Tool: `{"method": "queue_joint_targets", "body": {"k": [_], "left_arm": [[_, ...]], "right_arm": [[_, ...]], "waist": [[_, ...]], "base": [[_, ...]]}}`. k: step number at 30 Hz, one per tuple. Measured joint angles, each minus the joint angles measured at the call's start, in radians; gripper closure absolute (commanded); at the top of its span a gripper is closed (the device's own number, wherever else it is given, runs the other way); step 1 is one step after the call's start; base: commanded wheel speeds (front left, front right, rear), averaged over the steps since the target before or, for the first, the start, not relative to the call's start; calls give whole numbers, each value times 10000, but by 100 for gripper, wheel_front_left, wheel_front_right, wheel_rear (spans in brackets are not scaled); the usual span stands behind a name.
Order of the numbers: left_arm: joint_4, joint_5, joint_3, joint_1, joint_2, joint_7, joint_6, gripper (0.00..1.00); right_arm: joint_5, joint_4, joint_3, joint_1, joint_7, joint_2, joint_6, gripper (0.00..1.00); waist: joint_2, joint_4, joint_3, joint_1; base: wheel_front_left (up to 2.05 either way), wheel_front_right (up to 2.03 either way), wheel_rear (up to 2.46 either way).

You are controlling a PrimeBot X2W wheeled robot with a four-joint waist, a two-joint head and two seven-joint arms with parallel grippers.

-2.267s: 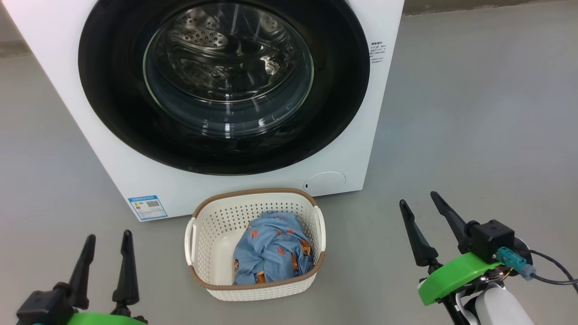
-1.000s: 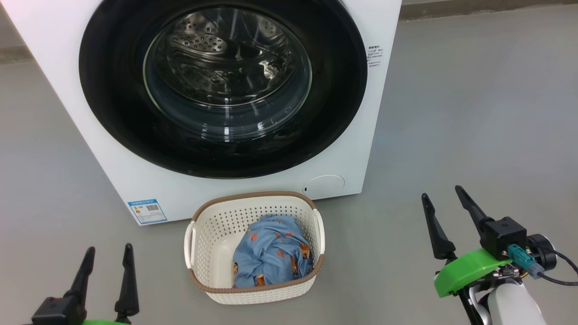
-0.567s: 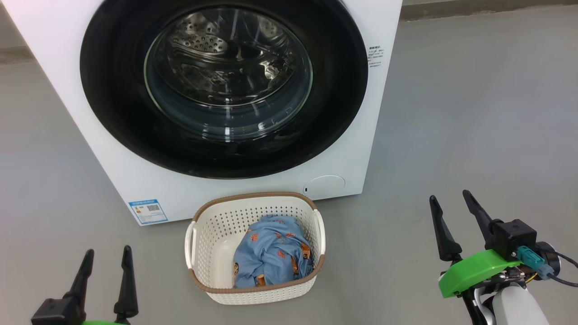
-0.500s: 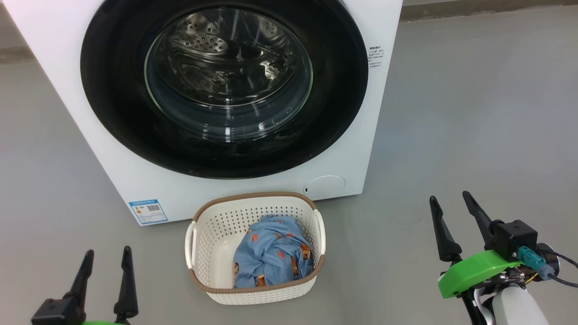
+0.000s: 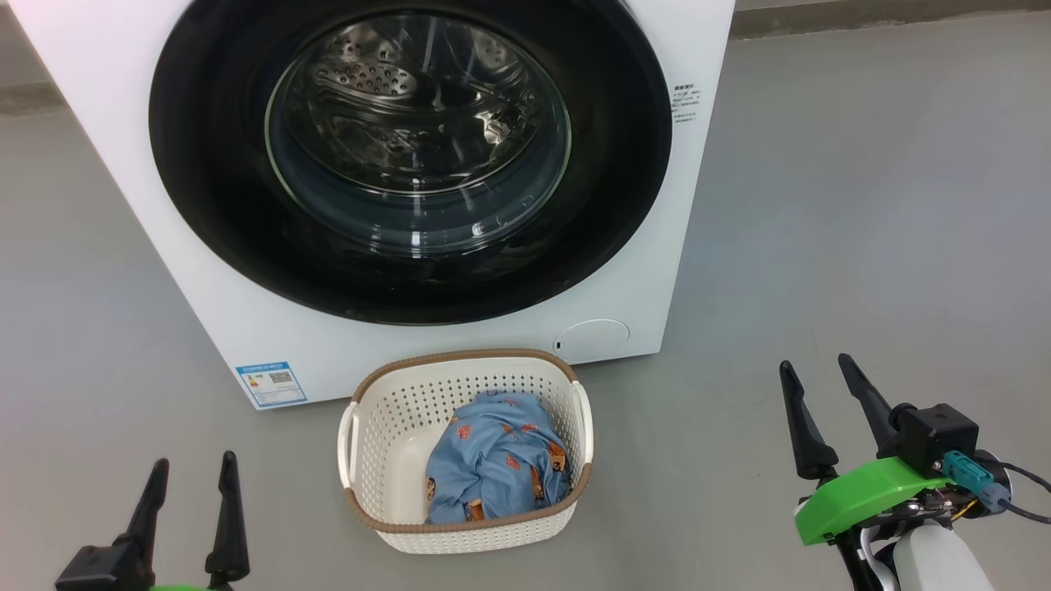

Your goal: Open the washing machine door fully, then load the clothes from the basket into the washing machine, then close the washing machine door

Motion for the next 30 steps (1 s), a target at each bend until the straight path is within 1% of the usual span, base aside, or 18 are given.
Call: {"method": "queue_joint_targets", "body": {"k": [6,21,25,30], "left_arm": [[-50,-190,63,0,-31,0,-2,0],[0,-173,109,0,-33,0,-12,0],[52,-150,115,-2,-10,0,-12,0],[136,-176,144,-7,4,0,-13,0]], "right_arm": [[8,10,-33,0,0,2,0,0],[8,-6,-157,1,0,4,0,0],[8,-12,-190,1,0,10,0,0],[8,-27,-230,-1,0,48,0,0]], "waist": [[0,-13,-5,0],[0,21,-35,0],[0,17,-8,0],[0,21,44,0]], "base": [[0,0,0],[1,1,-2],[31,31,-62],[66,66,-133]]}}
